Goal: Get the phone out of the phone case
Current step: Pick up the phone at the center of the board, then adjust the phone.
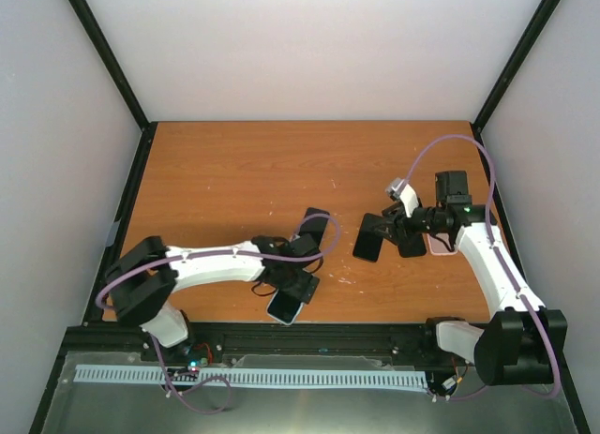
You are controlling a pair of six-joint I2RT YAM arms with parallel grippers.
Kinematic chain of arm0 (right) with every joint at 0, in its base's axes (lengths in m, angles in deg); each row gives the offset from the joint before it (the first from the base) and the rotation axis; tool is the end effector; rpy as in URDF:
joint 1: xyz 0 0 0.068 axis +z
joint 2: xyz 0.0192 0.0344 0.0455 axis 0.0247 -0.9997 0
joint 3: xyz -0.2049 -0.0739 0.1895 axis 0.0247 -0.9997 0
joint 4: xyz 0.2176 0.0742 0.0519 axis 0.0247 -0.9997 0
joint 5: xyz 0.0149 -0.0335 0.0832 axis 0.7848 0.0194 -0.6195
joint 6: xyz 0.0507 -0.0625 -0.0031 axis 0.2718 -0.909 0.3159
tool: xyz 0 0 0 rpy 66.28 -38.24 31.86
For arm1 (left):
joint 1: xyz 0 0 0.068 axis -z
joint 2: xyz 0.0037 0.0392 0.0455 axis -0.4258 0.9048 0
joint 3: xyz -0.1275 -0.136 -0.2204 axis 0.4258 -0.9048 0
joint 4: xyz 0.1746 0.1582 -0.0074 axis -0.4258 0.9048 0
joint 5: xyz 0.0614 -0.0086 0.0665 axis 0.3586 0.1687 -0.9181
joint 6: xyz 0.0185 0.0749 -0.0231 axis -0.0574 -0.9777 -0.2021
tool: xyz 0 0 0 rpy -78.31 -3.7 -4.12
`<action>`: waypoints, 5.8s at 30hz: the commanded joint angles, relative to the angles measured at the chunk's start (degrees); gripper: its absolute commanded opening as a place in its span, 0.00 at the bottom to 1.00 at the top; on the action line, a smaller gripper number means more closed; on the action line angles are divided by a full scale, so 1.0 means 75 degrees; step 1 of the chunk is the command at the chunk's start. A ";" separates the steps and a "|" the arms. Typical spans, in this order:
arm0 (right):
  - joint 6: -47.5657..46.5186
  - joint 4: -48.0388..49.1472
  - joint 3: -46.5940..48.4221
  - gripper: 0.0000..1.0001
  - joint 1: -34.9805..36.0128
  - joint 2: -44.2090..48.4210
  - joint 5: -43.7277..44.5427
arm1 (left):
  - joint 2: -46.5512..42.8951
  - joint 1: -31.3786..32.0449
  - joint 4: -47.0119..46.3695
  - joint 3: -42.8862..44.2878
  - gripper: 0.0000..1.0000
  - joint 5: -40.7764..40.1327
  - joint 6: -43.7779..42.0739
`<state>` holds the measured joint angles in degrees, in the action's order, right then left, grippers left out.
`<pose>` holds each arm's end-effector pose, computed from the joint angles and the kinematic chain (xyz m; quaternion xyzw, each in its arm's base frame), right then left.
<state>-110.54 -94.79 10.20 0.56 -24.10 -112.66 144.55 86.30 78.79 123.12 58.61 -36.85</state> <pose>0.1989 0.0573 0.2662 -0.3436 0.8192 0.3059 0.3425 0.1327 -0.2386 0.1645 0.2104 0.9709 -0.0820 0.0800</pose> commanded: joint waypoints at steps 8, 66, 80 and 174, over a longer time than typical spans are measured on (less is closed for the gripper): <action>-0.5268 -0.1925 0.0758 1.00 0.2130 -0.0528 0.0848 | -0.4356 -0.1056 0.0651 -0.0321 0.99 -0.1687 0.1328; -0.4784 -0.1461 0.2244 0.58 0.7977 -0.5964 0.4859 | -0.6722 -0.4998 -0.1283 -0.1821 1.00 0.0256 0.1573; -0.1904 -0.0579 0.1219 0.39 0.4890 -0.2373 0.2727 | -0.5760 -0.4994 -0.3504 -0.2376 0.87 0.2064 0.1371; -0.1975 -0.2633 0.0860 0.73 0.2959 0.0743 -0.1968 | -0.5248 -0.4186 -0.4810 -0.1119 0.00 0.8676 -0.3508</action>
<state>-122.52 -112.41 17.85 22.62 -19.12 -123.11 105.84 54.87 41.41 109.94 115.98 -56.50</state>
